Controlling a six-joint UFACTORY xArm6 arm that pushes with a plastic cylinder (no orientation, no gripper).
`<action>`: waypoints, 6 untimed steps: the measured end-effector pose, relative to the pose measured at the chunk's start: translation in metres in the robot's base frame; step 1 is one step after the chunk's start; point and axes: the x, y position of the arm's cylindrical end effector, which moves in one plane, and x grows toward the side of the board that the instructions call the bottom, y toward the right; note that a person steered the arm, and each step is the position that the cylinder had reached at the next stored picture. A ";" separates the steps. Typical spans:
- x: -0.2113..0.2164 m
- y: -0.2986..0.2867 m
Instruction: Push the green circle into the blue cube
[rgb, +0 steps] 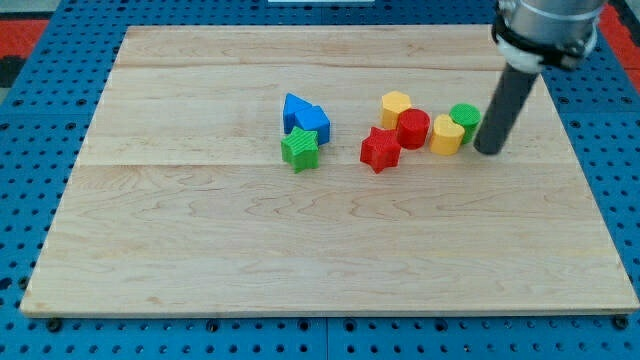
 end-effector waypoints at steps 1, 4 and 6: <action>-0.017 -0.035; -0.099 -0.035; -0.092 -0.149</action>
